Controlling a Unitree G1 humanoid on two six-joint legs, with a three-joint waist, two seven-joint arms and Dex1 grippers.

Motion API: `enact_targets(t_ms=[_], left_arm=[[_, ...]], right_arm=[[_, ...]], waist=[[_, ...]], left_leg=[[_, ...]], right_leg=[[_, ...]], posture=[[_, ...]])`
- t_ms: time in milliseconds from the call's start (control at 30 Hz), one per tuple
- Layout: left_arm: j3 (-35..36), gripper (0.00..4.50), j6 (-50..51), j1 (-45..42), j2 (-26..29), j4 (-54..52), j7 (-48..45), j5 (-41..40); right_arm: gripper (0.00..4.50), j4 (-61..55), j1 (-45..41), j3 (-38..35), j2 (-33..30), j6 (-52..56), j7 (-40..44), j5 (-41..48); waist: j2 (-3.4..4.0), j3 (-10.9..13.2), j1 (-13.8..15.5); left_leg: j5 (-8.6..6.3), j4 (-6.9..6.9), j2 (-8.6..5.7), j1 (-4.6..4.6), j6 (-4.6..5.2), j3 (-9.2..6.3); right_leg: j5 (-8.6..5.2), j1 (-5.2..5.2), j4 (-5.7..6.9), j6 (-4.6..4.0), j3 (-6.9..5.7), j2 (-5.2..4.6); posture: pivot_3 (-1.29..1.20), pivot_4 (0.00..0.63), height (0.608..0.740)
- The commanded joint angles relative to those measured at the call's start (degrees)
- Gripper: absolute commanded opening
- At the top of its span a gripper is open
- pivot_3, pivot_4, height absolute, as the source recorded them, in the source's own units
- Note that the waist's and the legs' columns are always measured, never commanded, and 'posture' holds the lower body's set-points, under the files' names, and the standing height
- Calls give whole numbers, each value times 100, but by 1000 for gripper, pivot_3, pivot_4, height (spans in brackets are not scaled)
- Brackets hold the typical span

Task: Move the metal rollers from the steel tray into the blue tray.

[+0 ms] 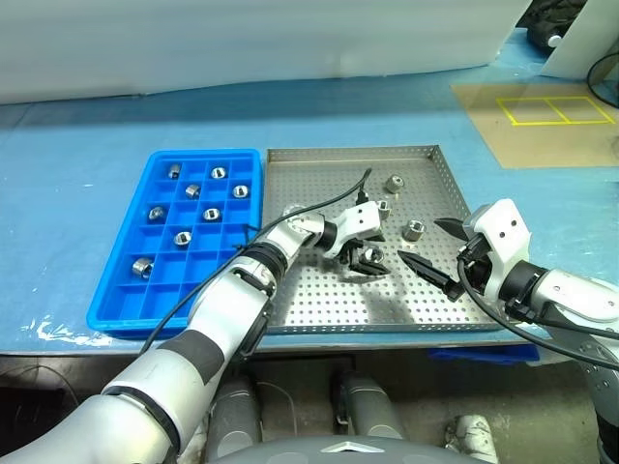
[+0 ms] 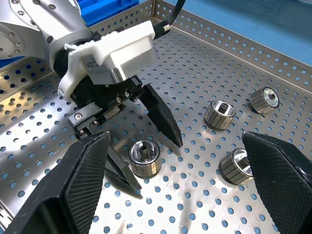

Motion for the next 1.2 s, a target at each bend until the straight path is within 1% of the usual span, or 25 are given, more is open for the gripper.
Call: enact_targets(t_ms=[33,133,167,233,267,367,467,567,633,667,700,767,800,967,1067,1200], left_arm=[[-26,3809,-37,47,-29,10,157,145],[-13,3809,-9,89,-40,28,133,202],[-3,3425,-7,103,-41,30,118,212],[-44,2926,-42,116,-19,29,213,298],[-60,2578,-70,118,-11,26,297,336],[-22,2578,-82,130,19,28,220,333],[-46,2063,-152,171,57,31,283,391],[-25,2063,-163,197,56,32,327,405],[18,2063,-138,214,74,27,104,353],[35,1812,-129,218,81,24,4,332],[53,1774,-134,226,95,14,-72,312],[77,1772,-141,188,103,13,431,374],[120,1772,-142,162,106,14,539,355],[577,1772,-246,-50,218,-113,483,-76],[981,1772,-126,-235,458,-233,178,-461],[1217,1772,-208,-363,958,-426,-171,-673]], right_arm=[[4500,-169,-20,-158,-79,-47,-70,83],[4500,-153,-46,-115,-76,-53,-95,87],[4500,-152,-50,-107,-74,-55,-105,90],[4500,-148,-62,-94,-69,-54,-123,101],[4500,-152,-59,-97,-64,-49,-128,115],[4500,-154,-49,-65,-65,-54,-131,130],[4500,-144,-70,-18,-62,-60,-144,161],[4500,-149,-63,-11,-89,-46,-96,230],[4500,-152,-49,0,-127,-35,-38,280],[4500,-152,-43,2,-143,-35,-27,302],[4500,-148,-30,0,-162,-38,-14,326],[4500,-150,18,15,-208,-42,17,352],[4500,-146,29,21,-216,-47,22,359],[4500,-82,-69,155,-223,-89,5,374],[4500,57,-224,287,-256,-165,55,337],[4500,413,-607,485,-236,-297,175,371]], waist=[[0,0,0],[1,0,-1],[1,0,-1],[1,0,0],[2,-2,0],[4,-2,0],[4,-3,-1],[5,-3,-1],[6,-3,1],[6,-3,1],[6,-4,2],[6,-4,3],[6,-4,3],[6,-3,10],[6,-3,17],[7,-3,23]], left_leg=[[0,0,0,0,0,0],[-1,-1,1,0,1,0],[-1,-2,1,0,2,0],[-1,-2,2,0,3,-1],[-2,-2,2,0,3,0],[-4,-2,3,3,6,0],[-5,-2,3,4,7,0],[-6,-3,4,6,9,-1],[-7,-4,4,8,12,-2],[-8,-5,4,9,13,-1],[-9,-7,5,10,14,-2],[-9,-10,5,10,15,-2],[-9,-11,5,10,15,-2],[-9,-10,4,9,15,-2],[-9,-11,4,7,15,-3],[-9,-14,4,9,13,-6]], right_leg=[[0,0,-1,0,0,0],[0,1,-4,0,0,0],[0,2,-5,0,0,0],[0,3,-7,0,0,-1],[0,4,-8,0,-1,-1],[1,9,-12,1,-1,-3],[3,12,-17,5,-1,-3],[4,18,-24,6,-1,-3],[4,23,-32,7,-1,-4],[5,25,-36,7,-1,-5],[5,26,-37,7,-1,-6],[5,26,-40,7,-1,-8],[5,26,-40,7,-2,-8],[5,25,-40,8,-2,-9],[5,24,-40,8,-2,-9],[5,22,-40,7,-2,-8]], posture=[[-638,150,740],[-636,150,740],[-636,150,740],[-633,150,740],[-630,150,740],[-629,150,740],[-624,150,740],[-619,150,740],[-615,150,740],[-615,150,740],[-610,150,740],[-604,150,740],[-599,150,740],[-572,150,740],[-532,150,740],[-465,150,740]])
